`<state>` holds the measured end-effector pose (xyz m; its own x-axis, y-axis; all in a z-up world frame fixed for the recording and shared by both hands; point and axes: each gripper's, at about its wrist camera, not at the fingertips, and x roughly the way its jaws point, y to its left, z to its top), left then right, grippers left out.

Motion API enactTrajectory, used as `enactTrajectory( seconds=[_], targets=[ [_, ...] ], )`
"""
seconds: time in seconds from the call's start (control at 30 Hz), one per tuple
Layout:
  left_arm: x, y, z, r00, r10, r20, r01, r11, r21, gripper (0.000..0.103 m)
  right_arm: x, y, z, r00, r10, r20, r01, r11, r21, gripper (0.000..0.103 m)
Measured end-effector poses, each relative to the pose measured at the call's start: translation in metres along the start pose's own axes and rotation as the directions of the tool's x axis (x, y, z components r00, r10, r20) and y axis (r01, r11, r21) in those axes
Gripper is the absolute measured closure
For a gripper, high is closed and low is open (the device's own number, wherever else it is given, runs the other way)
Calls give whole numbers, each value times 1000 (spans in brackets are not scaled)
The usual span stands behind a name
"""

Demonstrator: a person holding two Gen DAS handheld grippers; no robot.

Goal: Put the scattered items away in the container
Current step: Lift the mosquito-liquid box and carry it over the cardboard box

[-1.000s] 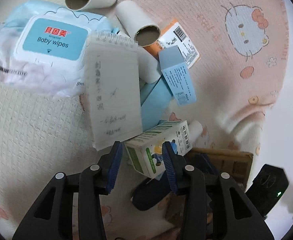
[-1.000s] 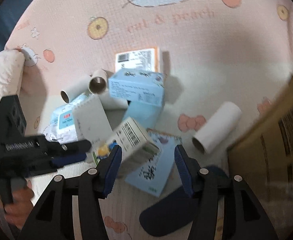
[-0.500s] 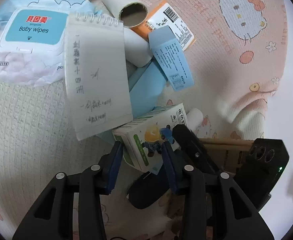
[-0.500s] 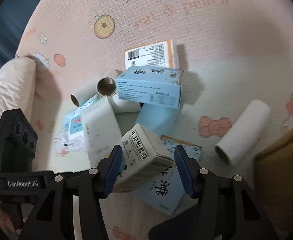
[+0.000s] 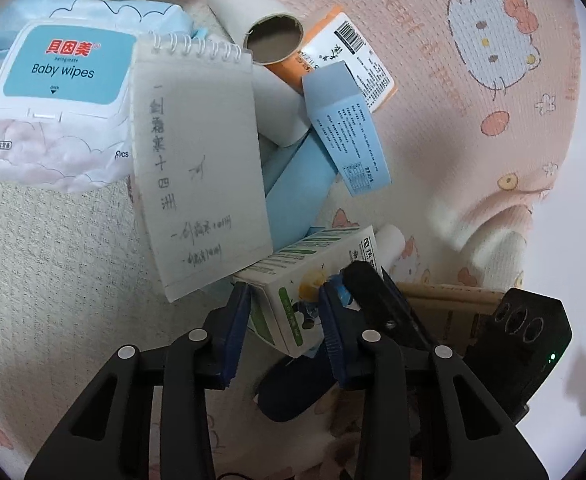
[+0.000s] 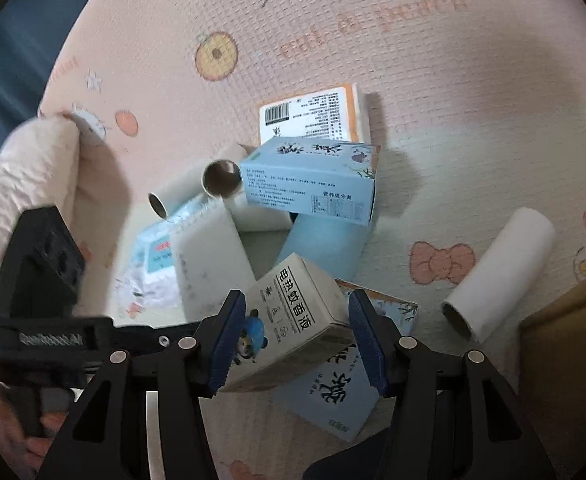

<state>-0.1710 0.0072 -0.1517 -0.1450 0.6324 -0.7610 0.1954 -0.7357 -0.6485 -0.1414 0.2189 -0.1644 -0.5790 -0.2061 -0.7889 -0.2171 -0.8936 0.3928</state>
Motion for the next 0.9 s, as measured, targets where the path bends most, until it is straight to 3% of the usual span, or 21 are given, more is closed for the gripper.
enactTrajectory(
  seconds=[0.27, 0.4, 0.67, 0.9],
  targets=[
    [-4, 8, -1, 999, -40, 11, 40, 998, -45, 65, -9, 15, -7, 997, -69, 37, 71, 995, -65, 59],
    [-12, 0, -4, 999, -34, 21, 34, 999, -2, 66, -21, 23, -9, 993, -92, 68, 98, 991, -92, 62],
    [-38, -30, -8, 991, -107, 78, 102, 993, 63, 66, -60, 39, 3, 980, -129, 152, 148, 982, -115, 62],
    [-62, -78, -18, 979, -169, 114, 145, 971, 192, 66, -117, 52, 7, 949, -182, 258, 215, 971, -106, 62]
  ],
)
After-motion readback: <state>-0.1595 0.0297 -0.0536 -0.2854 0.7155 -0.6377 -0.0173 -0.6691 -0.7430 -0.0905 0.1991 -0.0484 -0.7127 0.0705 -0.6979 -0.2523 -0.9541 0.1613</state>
